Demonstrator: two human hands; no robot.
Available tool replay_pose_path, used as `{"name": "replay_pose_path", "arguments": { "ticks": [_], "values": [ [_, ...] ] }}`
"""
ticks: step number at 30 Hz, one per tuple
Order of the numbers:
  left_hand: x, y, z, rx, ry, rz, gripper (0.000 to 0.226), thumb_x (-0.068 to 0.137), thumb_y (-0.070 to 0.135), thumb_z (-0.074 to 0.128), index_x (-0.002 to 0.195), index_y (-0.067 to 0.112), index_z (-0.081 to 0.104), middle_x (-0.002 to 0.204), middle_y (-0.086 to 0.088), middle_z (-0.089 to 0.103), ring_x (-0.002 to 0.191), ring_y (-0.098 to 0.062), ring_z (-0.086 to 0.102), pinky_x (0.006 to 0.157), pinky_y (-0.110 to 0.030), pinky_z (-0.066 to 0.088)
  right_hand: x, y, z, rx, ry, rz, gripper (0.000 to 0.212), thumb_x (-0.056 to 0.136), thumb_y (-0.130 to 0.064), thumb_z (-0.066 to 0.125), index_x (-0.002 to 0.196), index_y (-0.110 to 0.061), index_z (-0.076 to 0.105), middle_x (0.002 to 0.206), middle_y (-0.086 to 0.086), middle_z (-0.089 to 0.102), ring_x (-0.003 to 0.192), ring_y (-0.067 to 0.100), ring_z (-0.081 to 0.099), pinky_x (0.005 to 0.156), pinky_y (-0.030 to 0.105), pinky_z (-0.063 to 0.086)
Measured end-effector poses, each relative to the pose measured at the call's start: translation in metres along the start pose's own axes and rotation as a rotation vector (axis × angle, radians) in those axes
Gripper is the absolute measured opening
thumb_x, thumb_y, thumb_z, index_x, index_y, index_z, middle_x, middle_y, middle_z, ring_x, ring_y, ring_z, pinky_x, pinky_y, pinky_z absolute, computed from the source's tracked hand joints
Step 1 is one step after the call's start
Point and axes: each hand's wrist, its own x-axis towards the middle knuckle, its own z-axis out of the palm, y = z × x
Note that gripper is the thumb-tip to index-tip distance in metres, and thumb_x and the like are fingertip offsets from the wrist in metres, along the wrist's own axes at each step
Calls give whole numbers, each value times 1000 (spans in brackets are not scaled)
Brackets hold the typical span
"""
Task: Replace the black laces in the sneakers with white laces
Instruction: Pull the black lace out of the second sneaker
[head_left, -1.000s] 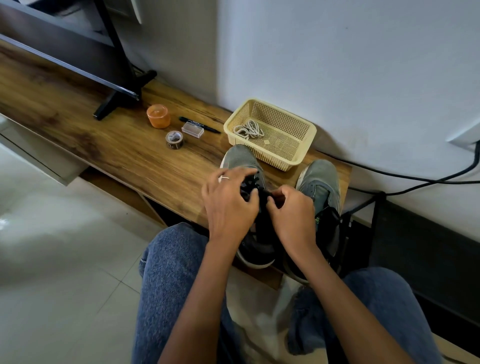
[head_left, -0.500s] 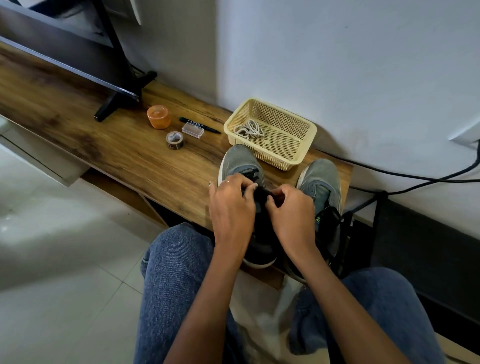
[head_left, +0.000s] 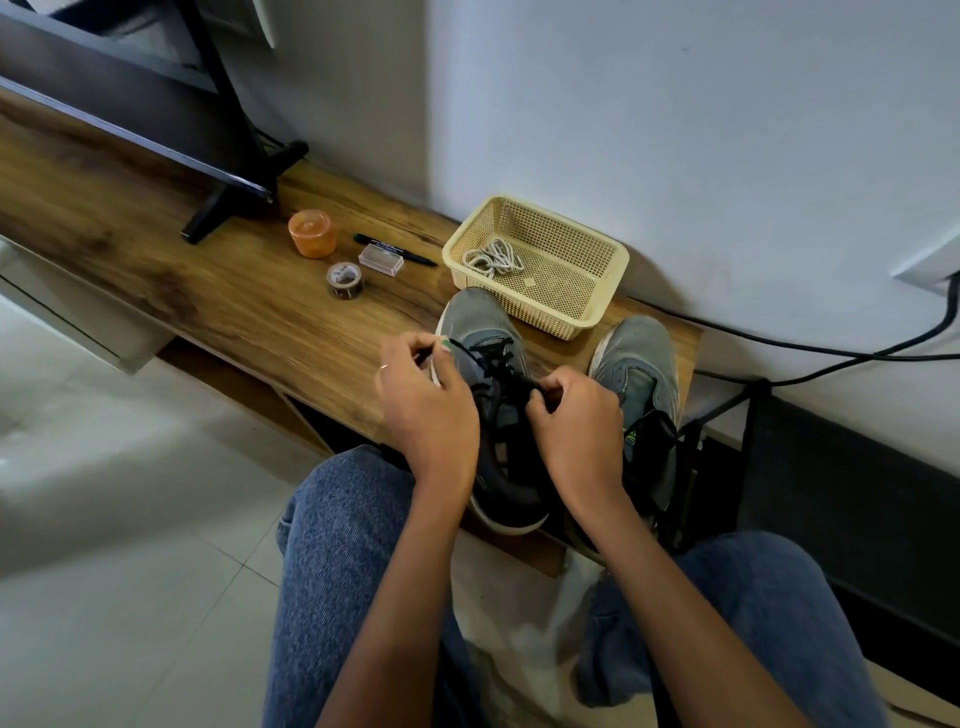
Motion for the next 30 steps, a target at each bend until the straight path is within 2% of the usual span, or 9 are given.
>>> {"name": "replay_pose_path", "arguments": {
  "ticks": [2, 4, 5, 7, 16, 20, 23, 27, 30],
  "values": [
    [0, -8, 1, 162, -226, 52, 14, 92, 22, 58, 105, 24, 58, 101, 12, 61, 100, -7, 51, 82, -27, 44, 1, 1, -1, -10, -6, -13, 8, 89, -18, 60, 86, -13, 65, 82, 2, 65, 73, 17, 57, 61, 26, 36],
    [-2, -9, 1, 279, -459, 144, 23, 88, 25, 63, 111, 26, 62, 108, 11, 64, 107, -11, 52, 89, -27, 43, 1, 0, -2, -24, -18, -20, 8, 89, -19, 60, 87, -12, 65, 83, 3, 66, 77, 20, 60, 61, 27, 35],
    [-4, -8, 1, 334, -542, 192, 26, 87, 24, 65, 113, 26, 64, 112, 9, 64, 110, -12, 52, 90, -25, 42, 1, 0, -1, -29, -22, -21, 9, 89, -19, 60, 87, -12, 65, 83, 3, 65, 78, 21, 60, 61, 27, 35],
    [-5, -4, 1, 422, -599, 253, 31, 85, 21, 68, 116, 26, 64, 117, 7, 62, 113, -13, 51, 92, -27, 43, 0, -1, -1, -32, -24, -24, 9, 89, -19, 60, 88, -12, 64, 83, 3, 65, 77, 21, 61, 60, 26, 34],
    [-8, 5, -1, 493, -468, 212, 17, 91, 26, 63, 105, 20, 72, 103, 1, 71, 94, -19, 65, 82, -36, 51, -2, -2, -1, -29, -19, -29, 10, 90, -20, 60, 92, -12, 66, 87, 5, 67, 81, 22, 62, 63, 27, 40],
    [-10, 6, 2, 423, -411, 166, 14, 92, 24, 62, 98, 18, 72, 97, 2, 72, 90, -18, 65, 80, -33, 50, -3, -3, 0, -13, -2, -24, 9, 90, -19, 59, 90, -12, 65, 83, 3, 66, 75, 19, 60, 61, 27, 39],
    [-7, 2, 2, 272, -303, 79, 10, 92, 21, 61, 93, 18, 70, 92, 6, 69, 85, -12, 64, 78, -32, 52, -2, -2, 1, -13, 12, -22, 8, 89, -18, 59, 88, -12, 65, 81, 3, 65, 72, 18, 58, 60, 26, 38],
    [-4, 6, -1, 53, -84, -53, 8, 92, 14, 60, 91, 21, 64, 90, 11, 64, 86, -7, 60, 77, -21, 49, -2, -1, 0, -4, 19, -22, 9, 89, -16, 59, 83, -12, 64, 77, 3, 64, 69, 18, 58, 59, 26, 37],
    [-3, 7, 1, -100, 14, -151, 14, 91, 8, 60, 88, 21, 60, 86, 14, 61, 79, -4, 57, 68, -8, 44, -4, -6, 2, 12, 8, -40, 9, 89, -16, 59, 82, -13, 63, 76, 1, 63, 67, 15, 55, 57, 25, 37]
  ]
}}
